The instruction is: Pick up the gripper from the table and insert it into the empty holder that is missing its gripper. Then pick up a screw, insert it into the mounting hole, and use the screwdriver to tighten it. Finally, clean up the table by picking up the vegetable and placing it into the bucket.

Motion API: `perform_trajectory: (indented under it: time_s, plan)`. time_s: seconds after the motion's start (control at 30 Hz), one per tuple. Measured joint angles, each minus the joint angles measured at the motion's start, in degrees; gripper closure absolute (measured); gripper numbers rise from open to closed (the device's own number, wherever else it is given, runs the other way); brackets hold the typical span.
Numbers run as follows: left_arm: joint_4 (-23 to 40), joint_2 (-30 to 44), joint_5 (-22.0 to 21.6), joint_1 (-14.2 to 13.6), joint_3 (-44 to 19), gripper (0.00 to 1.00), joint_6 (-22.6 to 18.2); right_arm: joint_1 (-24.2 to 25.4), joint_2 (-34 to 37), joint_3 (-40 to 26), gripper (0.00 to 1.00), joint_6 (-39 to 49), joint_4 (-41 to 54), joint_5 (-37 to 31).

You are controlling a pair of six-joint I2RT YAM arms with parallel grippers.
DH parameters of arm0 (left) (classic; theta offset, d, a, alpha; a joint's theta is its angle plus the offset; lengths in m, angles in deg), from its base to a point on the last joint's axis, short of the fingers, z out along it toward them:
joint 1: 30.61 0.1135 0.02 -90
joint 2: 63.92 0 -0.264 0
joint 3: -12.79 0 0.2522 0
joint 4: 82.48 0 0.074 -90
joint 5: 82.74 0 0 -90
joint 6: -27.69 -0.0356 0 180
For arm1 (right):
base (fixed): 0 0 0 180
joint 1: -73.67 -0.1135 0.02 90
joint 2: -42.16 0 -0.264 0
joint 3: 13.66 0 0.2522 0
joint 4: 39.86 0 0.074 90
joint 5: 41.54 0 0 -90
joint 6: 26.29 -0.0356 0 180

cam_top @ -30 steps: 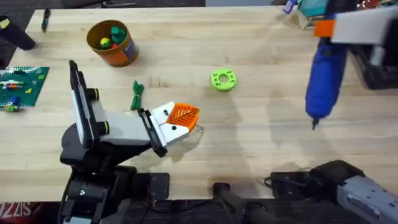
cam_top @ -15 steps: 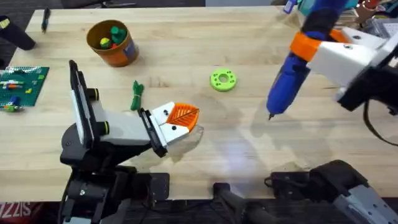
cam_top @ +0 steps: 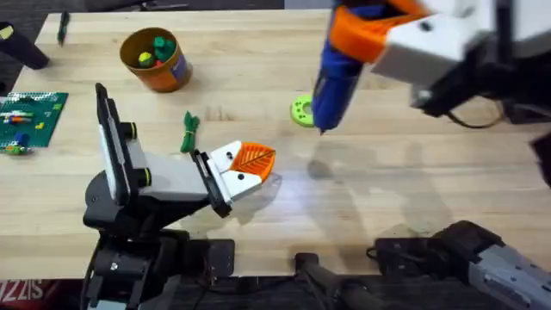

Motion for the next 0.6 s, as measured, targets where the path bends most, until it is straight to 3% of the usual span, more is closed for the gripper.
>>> perform_trajectory:
  time_s: [0.17,0.23,0.6]
  plan:
    - [-0.02,-0.01,-0.03,0.00,0.00,0.999,0.00,-1.99,3.66,0.32,0.970,-0.68,-5.44,1.05]
    - [-0.02,0.00,-0.20,0.00,0.00,0.999,0.00,-3.54,4.72,0.37,0.970,-2.11,-14.68,1.17]
    - [-0.04,-0.02,-0.22,0.00,0.00,0.999,0.00,-15.30,15.08,0.37,0.970,-4.94,-32.54,-4.04]
